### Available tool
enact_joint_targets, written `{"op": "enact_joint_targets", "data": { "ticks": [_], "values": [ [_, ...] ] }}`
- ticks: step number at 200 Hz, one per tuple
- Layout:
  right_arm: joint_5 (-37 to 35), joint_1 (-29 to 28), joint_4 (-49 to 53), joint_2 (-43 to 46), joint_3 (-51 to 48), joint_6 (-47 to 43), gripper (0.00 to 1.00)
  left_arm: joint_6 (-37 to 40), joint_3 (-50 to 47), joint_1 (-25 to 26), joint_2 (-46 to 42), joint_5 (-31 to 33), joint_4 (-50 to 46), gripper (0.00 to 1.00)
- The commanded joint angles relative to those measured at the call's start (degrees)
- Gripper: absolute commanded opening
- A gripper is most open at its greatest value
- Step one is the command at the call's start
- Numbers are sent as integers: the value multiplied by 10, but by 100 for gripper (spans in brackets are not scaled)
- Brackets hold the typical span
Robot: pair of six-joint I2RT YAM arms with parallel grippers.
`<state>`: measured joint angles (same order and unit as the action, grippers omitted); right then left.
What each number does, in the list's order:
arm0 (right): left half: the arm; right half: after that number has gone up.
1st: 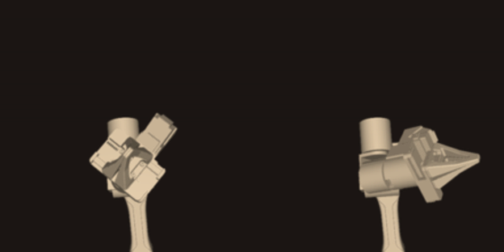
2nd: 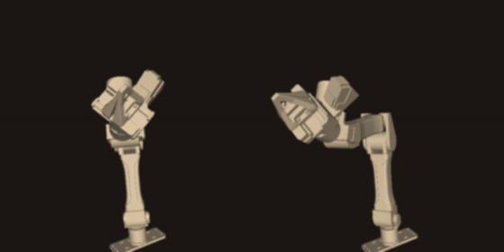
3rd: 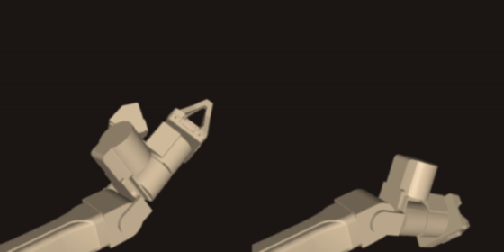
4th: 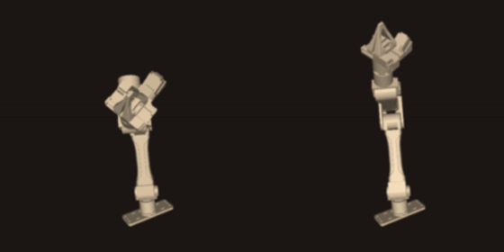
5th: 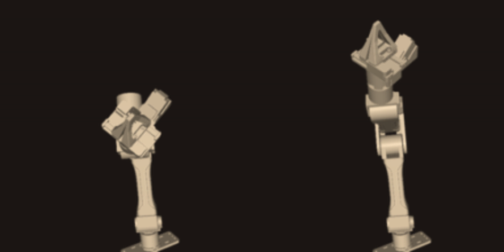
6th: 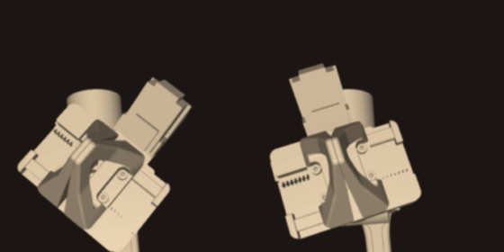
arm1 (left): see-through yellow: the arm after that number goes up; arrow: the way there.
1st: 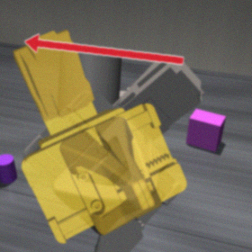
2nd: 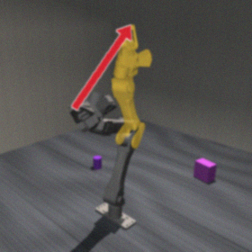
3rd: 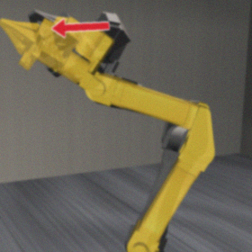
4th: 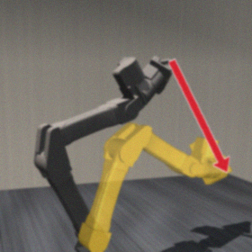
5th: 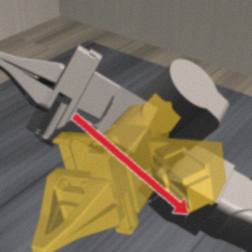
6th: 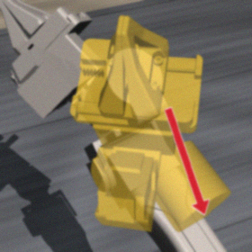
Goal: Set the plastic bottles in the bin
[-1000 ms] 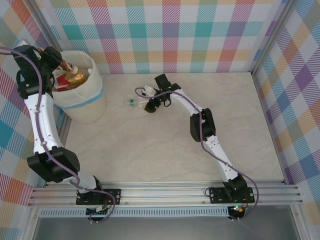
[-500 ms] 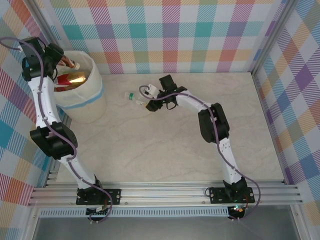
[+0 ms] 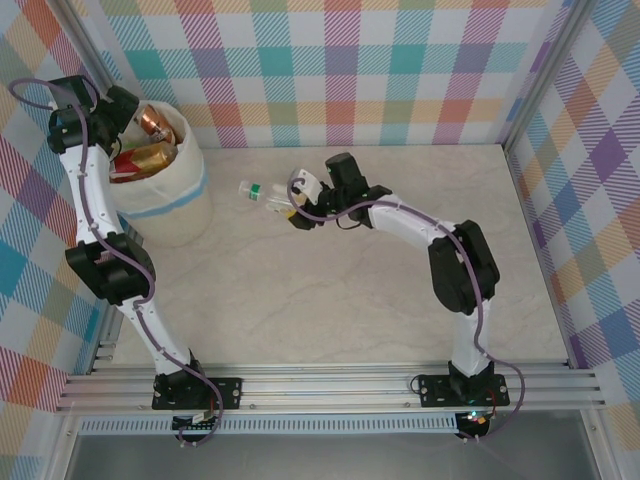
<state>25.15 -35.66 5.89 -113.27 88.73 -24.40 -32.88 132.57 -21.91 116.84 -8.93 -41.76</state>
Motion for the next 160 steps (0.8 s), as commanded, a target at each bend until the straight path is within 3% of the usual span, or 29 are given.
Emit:
{"op": "enact_joint_targets", "data": {
  "ticks": [1,27,75,92,115,160],
  "values": [
    [16,-5,-58,67,-41,29,45,48,-6,-8,-69,21,-30,100],
    [9,-11,-87,122,-89,53,44,64,-100,-1,-143,38,7,100],
    [9,-17,-152,198,-160,109,43,83,-309,50,-320,0,99,100],
    [19,-17,-182,213,-176,137,43,68,-371,91,-380,-3,119,100],
    [40,-18,-233,223,-188,173,42,35,-458,146,-447,-59,176,100],
    [77,-28,-267,209,-163,211,42,2,-500,254,-449,-121,176,100]
  ]
}}
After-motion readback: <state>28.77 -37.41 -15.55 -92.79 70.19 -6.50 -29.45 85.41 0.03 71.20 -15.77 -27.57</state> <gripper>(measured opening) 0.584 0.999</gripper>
